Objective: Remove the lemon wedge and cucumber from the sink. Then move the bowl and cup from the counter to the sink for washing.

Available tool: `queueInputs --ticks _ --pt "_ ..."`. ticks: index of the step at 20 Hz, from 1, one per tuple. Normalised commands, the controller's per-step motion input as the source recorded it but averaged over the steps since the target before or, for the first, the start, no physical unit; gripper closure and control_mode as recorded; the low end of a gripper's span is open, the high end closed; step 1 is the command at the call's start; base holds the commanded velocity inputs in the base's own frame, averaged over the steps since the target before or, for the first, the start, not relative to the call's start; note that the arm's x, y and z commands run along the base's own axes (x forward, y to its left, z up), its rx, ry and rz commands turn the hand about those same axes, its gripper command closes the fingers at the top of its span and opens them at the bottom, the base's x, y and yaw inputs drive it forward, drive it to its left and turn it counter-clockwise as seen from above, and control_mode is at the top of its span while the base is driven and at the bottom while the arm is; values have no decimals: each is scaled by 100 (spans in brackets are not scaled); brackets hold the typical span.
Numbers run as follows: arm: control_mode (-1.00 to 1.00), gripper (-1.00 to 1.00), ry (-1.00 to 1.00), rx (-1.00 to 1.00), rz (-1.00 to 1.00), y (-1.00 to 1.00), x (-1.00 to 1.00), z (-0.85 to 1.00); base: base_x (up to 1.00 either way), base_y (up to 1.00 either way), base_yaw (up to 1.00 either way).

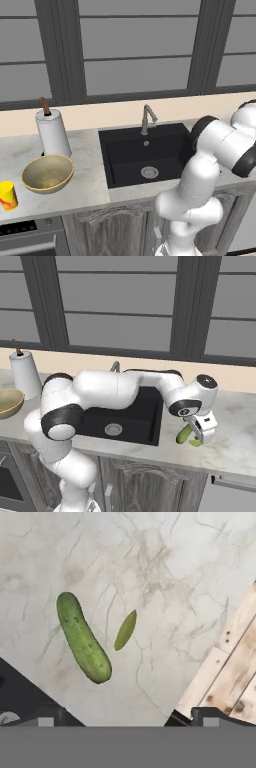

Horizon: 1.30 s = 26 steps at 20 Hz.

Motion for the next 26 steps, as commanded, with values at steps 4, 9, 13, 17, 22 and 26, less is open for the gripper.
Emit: queueInputs --ticks 4,9,13,17,22,26 --pt "-100 -100 0 -13 23 44 -16 32 0 0 0" --pt "-100 -100 2 -11 21 44 -18 28 0 0 0" --pt "-100 -100 1 -10 21 46 -18 18 0 0 0" --pt "-100 -100 1 -11 22 47 -13 15 0 0 0" --pt "-100 -100 1 -8 21 48 -13 18 0 0 0" --pt "-100 -100 6 -6 20 48 -12 20 0 0 0"
